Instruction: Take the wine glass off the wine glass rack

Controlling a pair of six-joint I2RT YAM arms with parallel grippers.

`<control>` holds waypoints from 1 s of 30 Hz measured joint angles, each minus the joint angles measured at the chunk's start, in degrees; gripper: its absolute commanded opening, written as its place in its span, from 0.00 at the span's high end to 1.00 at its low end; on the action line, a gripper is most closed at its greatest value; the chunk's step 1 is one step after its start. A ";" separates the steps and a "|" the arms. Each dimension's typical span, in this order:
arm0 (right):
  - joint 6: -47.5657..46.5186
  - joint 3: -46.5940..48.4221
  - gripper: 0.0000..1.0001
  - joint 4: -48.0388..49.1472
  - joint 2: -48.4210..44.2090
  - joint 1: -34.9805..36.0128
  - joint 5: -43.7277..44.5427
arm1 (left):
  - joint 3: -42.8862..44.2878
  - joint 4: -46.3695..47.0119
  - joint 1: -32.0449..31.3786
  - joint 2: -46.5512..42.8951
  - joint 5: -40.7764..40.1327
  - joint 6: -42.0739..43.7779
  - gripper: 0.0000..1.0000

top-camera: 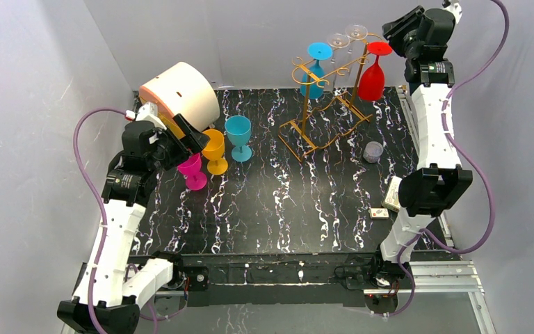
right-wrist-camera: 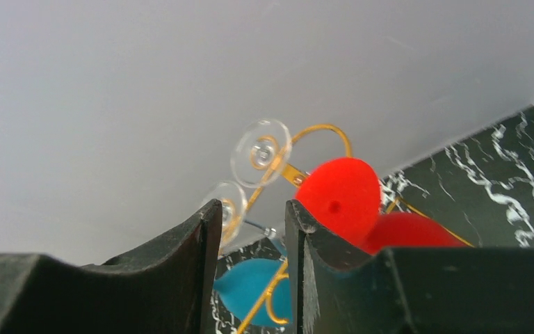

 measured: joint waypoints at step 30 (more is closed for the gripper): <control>3.93 -3.98 0.52 -6.45 -0.07 0.00 6.54 | 1.29 -3.32 0.00 -1.29 1.70 -0.59 0.02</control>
